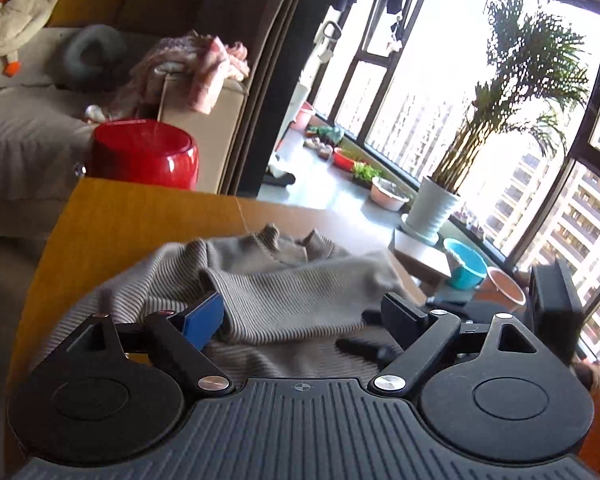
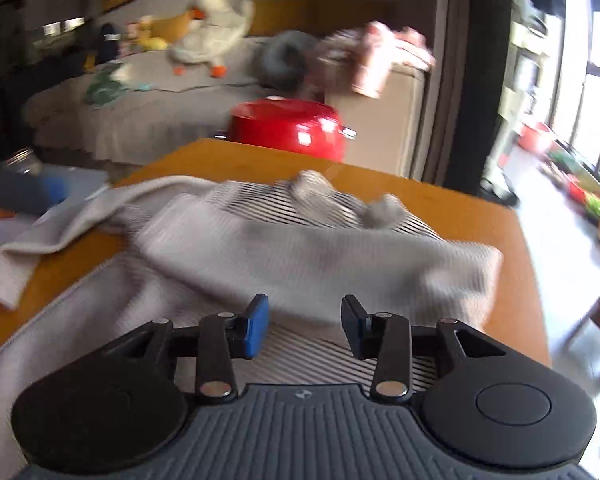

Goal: Fold clothes

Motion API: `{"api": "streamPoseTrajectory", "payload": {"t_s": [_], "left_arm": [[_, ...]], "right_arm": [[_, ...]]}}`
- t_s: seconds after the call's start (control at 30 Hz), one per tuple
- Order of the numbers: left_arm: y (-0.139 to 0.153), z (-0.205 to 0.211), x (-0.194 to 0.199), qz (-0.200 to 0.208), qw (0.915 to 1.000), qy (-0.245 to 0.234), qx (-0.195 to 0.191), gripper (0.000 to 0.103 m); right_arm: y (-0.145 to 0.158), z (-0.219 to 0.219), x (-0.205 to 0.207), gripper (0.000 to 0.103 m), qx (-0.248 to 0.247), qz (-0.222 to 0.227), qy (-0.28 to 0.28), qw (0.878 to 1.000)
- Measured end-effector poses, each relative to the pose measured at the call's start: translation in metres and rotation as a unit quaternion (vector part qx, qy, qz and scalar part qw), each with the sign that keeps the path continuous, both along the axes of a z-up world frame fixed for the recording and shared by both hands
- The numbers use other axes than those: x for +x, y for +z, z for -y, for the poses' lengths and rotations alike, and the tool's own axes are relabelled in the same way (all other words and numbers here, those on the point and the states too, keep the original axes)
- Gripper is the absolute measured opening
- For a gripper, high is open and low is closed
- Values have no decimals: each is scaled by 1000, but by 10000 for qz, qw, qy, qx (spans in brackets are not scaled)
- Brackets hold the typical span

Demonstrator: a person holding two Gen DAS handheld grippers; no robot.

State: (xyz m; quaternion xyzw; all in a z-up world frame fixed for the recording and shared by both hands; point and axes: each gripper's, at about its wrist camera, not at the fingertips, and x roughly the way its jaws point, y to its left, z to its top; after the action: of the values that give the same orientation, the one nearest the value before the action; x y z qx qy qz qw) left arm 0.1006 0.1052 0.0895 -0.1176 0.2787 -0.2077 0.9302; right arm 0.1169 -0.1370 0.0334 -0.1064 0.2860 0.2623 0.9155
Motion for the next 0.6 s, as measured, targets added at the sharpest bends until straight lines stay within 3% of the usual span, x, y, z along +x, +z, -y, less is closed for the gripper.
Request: {"api": "streamPoseTrajectory", "payload": {"t_s": [0.17,0.27,0.4,0.53,0.6], "left_arm": [[22,-29,-10,270,9992,292,-47,97],[27,-45,-14,304,9985,460,-67,97],[18,-60,-16,202,9976,659,45,97],[-4,-69,-21,-38,9961,791,390,97],[-11,-70,-20,-142,9958,821,369,97]], "right_arm": [[15,-82,-59,51,-60,237,1848,9825],[9,-127,-79,57,-242,415,2429,9689],[-8,-163,-86,60,-623,692,2577,9617],[-13,-158,-75,57,-933,799,2137,9691],[-14,-157,-72,57,-888,787,2152,9693]]}}
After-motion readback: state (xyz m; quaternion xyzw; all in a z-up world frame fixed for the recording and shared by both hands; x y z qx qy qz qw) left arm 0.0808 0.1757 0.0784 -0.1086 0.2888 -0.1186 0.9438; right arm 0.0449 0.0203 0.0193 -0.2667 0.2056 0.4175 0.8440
